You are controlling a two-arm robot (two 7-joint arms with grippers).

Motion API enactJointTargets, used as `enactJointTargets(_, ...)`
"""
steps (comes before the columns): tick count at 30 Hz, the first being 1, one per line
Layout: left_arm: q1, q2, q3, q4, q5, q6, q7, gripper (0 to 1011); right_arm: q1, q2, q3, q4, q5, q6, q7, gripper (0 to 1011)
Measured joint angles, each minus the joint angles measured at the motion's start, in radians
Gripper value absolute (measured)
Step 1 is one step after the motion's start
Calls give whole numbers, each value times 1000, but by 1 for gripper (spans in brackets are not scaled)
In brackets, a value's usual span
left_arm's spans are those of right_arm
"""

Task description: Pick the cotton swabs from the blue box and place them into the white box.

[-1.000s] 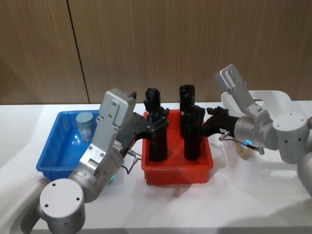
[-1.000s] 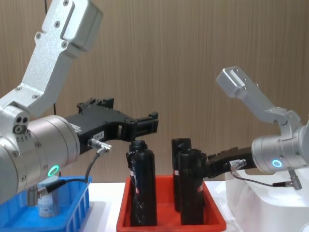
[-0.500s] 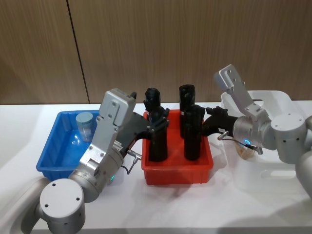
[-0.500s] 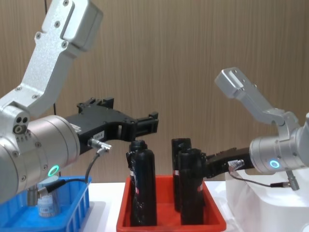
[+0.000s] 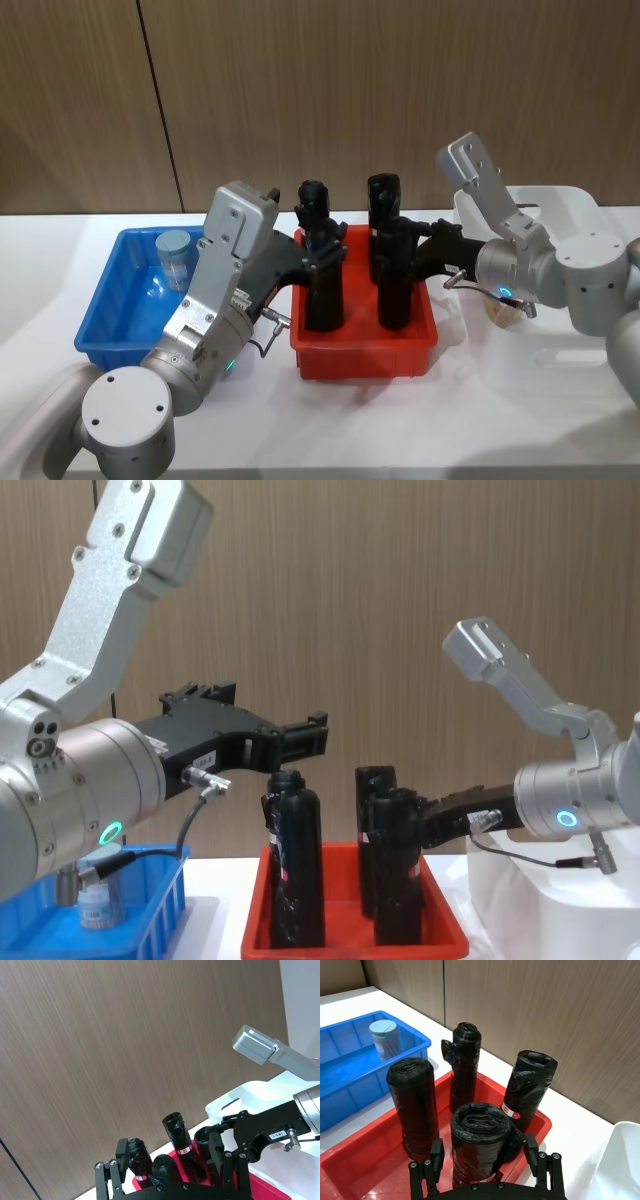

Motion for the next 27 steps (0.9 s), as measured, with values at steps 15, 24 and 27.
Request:
enactJointTargets(15,0,0,0,0,0,0,0,1004,-5,4,-4,-10,12,-4,28,778)
enactJointTargets(24,0,0,0,0,0,0,0,1004,-6,5,-6,-14,21,-7,33,564)
enactJointTargets(27,0,0,0,0,0,0,0,1004,-7,6,-6,-16,24,-7,33,534)
